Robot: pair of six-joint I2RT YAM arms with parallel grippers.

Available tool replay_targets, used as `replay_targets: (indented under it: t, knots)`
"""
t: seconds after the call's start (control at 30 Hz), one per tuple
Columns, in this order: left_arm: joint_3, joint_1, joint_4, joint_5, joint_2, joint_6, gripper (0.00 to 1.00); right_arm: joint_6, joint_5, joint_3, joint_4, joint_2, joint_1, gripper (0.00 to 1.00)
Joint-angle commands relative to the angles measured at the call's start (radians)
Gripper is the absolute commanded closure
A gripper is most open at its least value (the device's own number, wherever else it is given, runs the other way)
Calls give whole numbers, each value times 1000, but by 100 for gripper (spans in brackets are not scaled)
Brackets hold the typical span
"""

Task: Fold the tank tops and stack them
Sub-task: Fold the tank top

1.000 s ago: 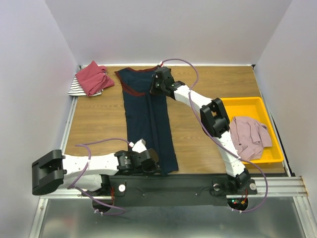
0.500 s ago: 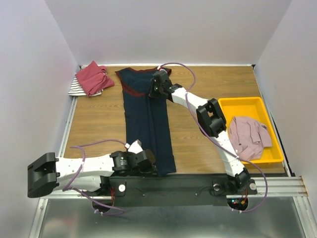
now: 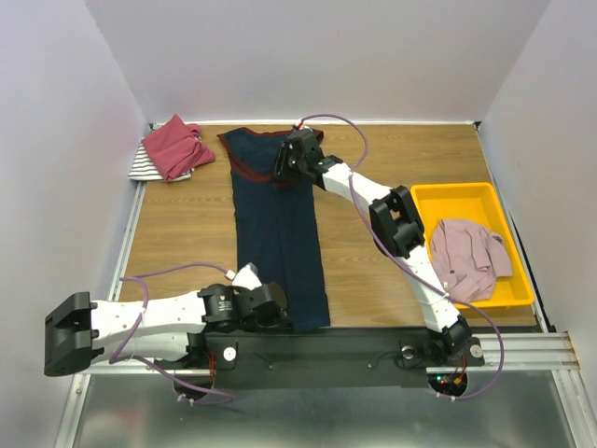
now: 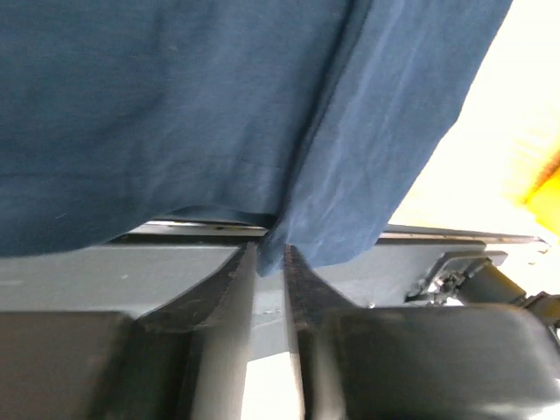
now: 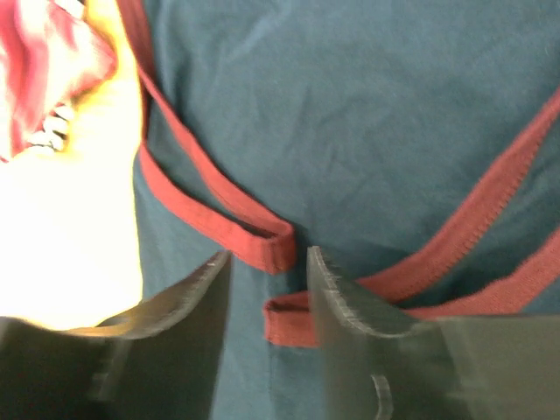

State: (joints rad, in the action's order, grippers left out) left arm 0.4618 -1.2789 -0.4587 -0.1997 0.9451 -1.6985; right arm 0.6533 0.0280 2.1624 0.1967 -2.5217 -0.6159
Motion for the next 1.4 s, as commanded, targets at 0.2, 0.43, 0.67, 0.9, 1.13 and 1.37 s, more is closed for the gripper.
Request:
replay_targets:
  t: [0.2,0.43,0.67,0.9,1.13,1.37]
  knots:
    - [173,-2,-202,-214,-124,49,64,-47,-3,-39,-74,165,-1,39]
    - [210,16,-425,-311,-167,-67,45,-63,-1,-533,-62,545,5,35]
    - [138,75,-422,-356,-307,-99,22,-52,-20,-996,-63,865,-5,31]
    - [296,501,-135,-426,-79,495,20,-76,-34,-969,-62,783,5,28]
    - [405,1001,251,-81,291,976,23,-133,3,-837,-65,585,44,26]
    - [720,1087,417,37,671,1168,19,-210,-132,-550,-69,365,61,25]
